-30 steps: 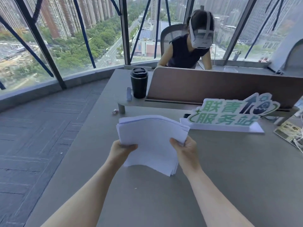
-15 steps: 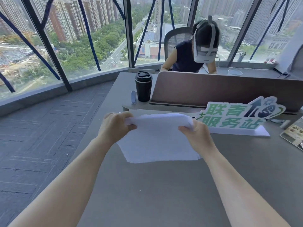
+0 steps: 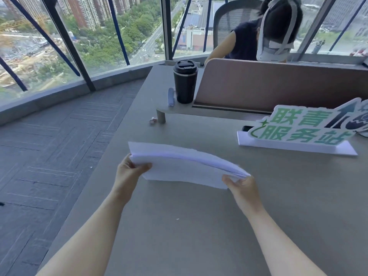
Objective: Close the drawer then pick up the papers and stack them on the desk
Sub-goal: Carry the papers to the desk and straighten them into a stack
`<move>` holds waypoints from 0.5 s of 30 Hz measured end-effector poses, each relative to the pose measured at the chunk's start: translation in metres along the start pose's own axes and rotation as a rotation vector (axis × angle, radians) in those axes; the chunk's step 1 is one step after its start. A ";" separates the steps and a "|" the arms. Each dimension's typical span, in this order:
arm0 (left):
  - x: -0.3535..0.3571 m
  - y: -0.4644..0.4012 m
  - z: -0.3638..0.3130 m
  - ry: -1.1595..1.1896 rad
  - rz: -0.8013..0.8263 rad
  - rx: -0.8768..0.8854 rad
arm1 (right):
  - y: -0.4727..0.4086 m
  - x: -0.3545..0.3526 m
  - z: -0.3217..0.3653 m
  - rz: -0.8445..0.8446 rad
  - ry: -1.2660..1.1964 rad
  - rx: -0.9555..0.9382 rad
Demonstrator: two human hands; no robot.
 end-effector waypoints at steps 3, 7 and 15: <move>0.007 0.013 0.029 -0.108 0.029 -0.096 | 0.003 0.006 -0.032 0.020 0.009 0.044; 0.017 0.007 0.030 -0.096 -0.008 -0.116 | -0.008 0.004 -0.038 -0.057 -0.076 0.073; 0.028 0.004 0.041 -0.122 -0.072 -0.169 | -0.009 0.032 -0.035 -0.041 -0.144 0.204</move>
Point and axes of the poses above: each hand's wrist, its own y-axis away from the middle knuckle, its own x-axis out of the palm, z = x × y, the point moved 4 cm from there along -y, towards the middle knuckle, and after that the axes turned 6 degrees about -z, right-handed, at the moved point
